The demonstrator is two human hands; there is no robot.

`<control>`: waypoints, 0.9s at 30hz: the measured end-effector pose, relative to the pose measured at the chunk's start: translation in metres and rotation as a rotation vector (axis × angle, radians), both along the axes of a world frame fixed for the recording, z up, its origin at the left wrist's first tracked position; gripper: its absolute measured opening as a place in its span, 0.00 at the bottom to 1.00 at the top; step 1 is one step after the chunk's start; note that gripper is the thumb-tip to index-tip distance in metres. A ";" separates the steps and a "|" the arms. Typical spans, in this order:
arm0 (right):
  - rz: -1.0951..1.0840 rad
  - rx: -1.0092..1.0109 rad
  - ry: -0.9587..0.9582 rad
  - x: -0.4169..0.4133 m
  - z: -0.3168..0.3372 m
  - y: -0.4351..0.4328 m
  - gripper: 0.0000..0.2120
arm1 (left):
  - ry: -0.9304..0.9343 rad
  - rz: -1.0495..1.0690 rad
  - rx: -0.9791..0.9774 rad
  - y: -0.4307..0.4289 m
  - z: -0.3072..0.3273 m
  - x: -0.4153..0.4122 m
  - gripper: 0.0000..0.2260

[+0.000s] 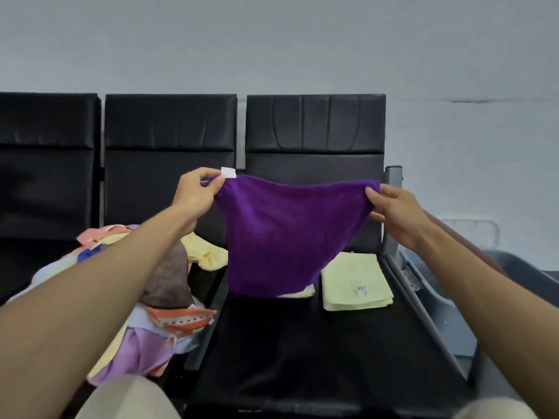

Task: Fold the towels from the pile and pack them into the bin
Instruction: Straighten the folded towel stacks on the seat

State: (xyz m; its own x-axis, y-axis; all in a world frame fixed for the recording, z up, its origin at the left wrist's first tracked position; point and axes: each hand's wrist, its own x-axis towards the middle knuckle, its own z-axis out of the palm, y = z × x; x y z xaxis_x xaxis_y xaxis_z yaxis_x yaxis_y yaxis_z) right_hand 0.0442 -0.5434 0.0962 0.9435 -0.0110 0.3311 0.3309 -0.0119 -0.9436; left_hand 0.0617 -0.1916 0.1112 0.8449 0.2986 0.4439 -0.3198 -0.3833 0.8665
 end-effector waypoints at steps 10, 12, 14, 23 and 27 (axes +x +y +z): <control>0.515 -0.464 0.614 -0.074 -0.095 -0.030 0.20 | 0.685 -0.648 0.537 0.018 -0.085 -0.097 0.06; 0.559 -0.492 0.682 -0.080 -0.108 -0.033 0.27 | 0.799 -0.677 0.562 0.015 -0.096 -0.099 0.07; 0.548 -0.505 0.716 -0.081 -0.118 -0.034 0.20 | 0.872 -0.682 0.547 0.012 -0.105 -0.097 0.07; 0.354 -0.520 0.783 -0.043 -0.156 -0.036 0.08 | 0.840 -0.560 0.439 -0.001 -0.138 -0.053 0.07; 0.284 -0.636 0.783 -0.029 -0.181 -0.035 0.06 | 0.772 -0.443 0.500 -0.003 -0.165 -0.026 0.03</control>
State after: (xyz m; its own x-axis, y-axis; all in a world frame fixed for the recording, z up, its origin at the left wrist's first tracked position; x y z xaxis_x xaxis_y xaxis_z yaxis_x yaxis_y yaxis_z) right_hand 0.0151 -0.5785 -0.0852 0.8373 0.2067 -0.5062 -0.3011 -0.5984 -0.7425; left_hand 0.0355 -0.1945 -0.0541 0.9426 -0.1807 -0.2808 0.0575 -0.7407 0.6694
